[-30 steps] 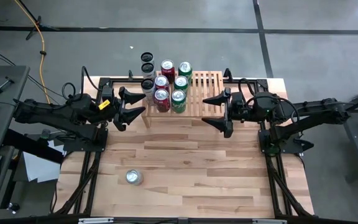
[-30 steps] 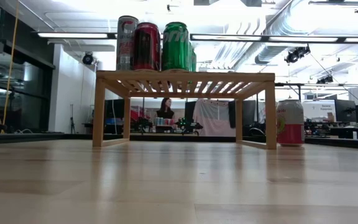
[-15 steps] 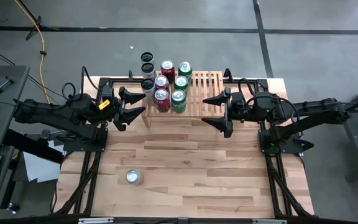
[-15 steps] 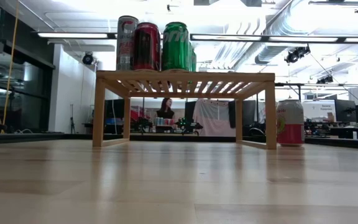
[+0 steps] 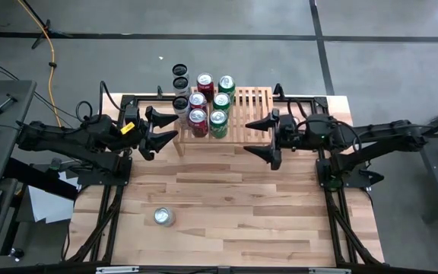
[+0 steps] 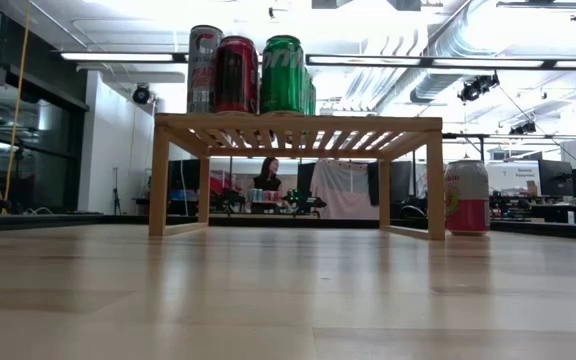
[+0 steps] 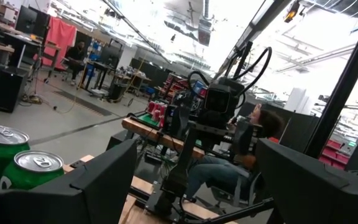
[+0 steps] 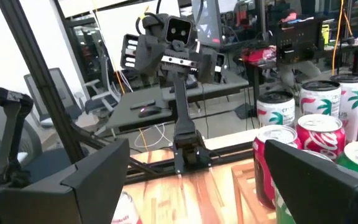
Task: Place canned beverage on shelf
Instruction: Put the bottom pink-white soda can on the shelf
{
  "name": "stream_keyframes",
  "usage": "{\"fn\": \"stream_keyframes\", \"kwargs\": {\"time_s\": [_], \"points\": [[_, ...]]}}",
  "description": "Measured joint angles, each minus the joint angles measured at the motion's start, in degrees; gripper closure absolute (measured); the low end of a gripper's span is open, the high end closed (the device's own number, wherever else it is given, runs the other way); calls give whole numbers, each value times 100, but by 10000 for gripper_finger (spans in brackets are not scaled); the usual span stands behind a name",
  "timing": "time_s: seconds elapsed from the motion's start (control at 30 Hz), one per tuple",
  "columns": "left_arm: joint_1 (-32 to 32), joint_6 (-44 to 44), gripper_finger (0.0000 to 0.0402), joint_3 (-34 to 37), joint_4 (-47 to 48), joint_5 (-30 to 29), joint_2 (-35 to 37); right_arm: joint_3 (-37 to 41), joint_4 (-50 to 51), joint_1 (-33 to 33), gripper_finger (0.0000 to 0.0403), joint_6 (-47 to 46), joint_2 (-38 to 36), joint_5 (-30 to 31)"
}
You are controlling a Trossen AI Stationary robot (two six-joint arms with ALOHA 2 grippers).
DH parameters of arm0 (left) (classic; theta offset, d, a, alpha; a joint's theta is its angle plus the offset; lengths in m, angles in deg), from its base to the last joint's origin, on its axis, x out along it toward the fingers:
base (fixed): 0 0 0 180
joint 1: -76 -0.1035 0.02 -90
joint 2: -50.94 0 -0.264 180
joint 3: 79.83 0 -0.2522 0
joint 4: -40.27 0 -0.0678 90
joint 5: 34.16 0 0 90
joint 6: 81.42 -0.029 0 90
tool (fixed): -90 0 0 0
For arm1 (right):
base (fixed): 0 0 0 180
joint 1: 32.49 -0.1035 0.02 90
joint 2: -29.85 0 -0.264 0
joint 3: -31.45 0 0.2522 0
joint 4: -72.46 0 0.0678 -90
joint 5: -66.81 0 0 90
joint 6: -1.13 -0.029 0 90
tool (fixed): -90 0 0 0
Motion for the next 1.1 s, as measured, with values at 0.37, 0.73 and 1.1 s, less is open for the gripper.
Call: {"fn": "stream_keyframes", "kwargs": {"time_s": [0.37,0.73,1.1], "points": [[1,-2,83,0,5,0,-2,1,-40,0,45,-19,203,-45],[0,0,83,0,3,0,-2,0,-308,0,45,-19,203,-45],[1,0,83,0,20,0,0,0,-320,-2,45,-21,203,-106]]}}
